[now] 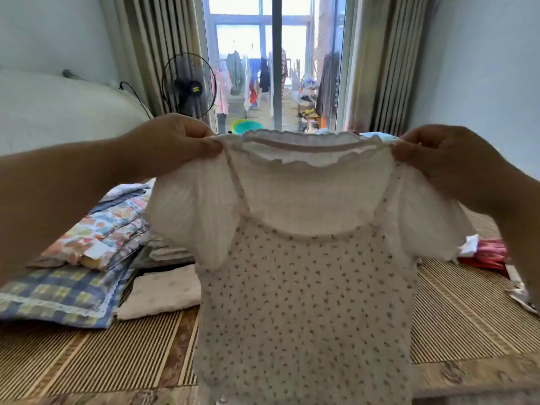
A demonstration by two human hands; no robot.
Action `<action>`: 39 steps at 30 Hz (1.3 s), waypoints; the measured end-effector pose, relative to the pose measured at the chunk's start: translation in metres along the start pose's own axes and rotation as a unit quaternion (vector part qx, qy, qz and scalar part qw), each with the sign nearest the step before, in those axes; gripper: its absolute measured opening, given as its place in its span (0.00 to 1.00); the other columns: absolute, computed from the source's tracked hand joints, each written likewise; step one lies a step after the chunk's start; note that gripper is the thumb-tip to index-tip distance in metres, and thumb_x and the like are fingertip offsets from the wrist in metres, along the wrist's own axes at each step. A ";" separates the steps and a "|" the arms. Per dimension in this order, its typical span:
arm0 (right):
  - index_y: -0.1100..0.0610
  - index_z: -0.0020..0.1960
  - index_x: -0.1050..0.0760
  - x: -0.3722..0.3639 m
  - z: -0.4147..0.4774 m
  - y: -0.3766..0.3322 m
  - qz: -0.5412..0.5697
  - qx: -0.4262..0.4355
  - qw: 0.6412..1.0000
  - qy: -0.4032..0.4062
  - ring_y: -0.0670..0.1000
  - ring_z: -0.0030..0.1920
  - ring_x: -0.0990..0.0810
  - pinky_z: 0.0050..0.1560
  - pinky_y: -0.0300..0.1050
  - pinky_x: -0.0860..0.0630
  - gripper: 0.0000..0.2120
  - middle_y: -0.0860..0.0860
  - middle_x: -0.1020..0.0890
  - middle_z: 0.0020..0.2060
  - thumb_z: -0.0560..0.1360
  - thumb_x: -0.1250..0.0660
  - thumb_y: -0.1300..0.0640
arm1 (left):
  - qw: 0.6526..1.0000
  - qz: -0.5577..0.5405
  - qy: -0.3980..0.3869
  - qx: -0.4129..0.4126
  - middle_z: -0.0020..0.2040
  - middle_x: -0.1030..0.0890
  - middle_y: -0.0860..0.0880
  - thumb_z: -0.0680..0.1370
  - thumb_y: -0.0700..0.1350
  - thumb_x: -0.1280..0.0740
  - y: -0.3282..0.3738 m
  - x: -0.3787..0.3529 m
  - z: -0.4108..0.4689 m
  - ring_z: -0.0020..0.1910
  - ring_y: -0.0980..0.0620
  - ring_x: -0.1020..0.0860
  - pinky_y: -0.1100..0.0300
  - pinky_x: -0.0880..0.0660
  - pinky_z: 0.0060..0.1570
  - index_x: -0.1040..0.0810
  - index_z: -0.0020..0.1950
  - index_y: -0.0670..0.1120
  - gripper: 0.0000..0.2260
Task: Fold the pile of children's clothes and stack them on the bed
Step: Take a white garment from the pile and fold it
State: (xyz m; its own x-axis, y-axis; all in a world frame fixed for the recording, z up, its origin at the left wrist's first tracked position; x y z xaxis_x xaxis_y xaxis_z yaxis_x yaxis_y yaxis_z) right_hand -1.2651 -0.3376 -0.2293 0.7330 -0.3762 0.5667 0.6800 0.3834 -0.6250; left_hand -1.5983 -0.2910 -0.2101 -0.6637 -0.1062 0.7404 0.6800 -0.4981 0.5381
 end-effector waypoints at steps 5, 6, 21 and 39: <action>0.54 0.42 0.19 -0.066 0.016 0.079 -0.019 -0.096 0.987 -0.126 0.48 0.37 0.23 0.36 0.41 0.27 0.09 0.50 0.19 0.37 0.74 0.31 0.49 | 0.989 0.046 -0.083 0.115 0.33 0.24 0.47 0.72 0.58 0.29 -0.071 -0.078 0.020 0.34 0.50 0.27 0.59 0.32 0.36 0.22 0.37 0.42 0.19; 0.53 0.40 0.19 -0.083 0.019 0.101 -0.043 -0.114 0.982 -0.144 0.48 0.37 0.23 0.36 0.41 0.28 0.09 0.51 0.19 0.37 0.74 0.30 0.49 | 0.983 0.083 -0.103 0.130 0.32 0.24 0.49 0.73 0.58 0.30 -0.084 -0.097 0.024 0.34 0.51 0.27 0.61 0.34 0.33 0.23 0.35 0.44 0.18; 0.51 0.51 0.18 -0.247 0.028 0.303 -0.184 -0.263 0.899 -0.299 0.48 0.43 0.23 0.43 0.42 0.31 0.17 0.47 0.21 0.40 0.75 0.35 0.40 | 0.900 0.197 -0.300 0.249 0.43 0.21 0.48 0.77 0.57 0.34 -0.261 -0.302 0.076 0.42 0.51 0.24 0.61 0.32 0.34 0.18 0.50 0.45 0.15; 0.53 0.54 0.27 -0.241 0.001 0.222 0.084 -0.347 0.837 -0.415 0.52 0.36 0.17 0.33 0.44 0.21 0.06 0.59 0.19 0.47 0.79 0.35 0.52 | 0.826 -0.146 -0.374 0.395 0.35 0.19 0.45 0.80 0.46 0.37 -0.165 -0.319 0.034 0.29 0.51 0.21 0.61 0.25 0.29 0.28 0.55 0.43 0.07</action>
State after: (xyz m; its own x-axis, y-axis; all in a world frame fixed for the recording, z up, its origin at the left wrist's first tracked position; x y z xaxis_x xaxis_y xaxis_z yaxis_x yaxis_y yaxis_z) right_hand -1.2911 -0.1607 -0.5041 0.7723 0.4604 0.4377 0.6039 -0.3185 -0.7306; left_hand -1.4880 -0.1460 -0.5219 -0.6579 0.6287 0.4146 0.7122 0.3403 0.6140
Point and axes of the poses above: each hand's wrist, its own z-axis towards the middle knuckle, its own x-axis out of the back of the hand, y = z × x, the point moved 6 cm from there along z, towards the middle knuckle
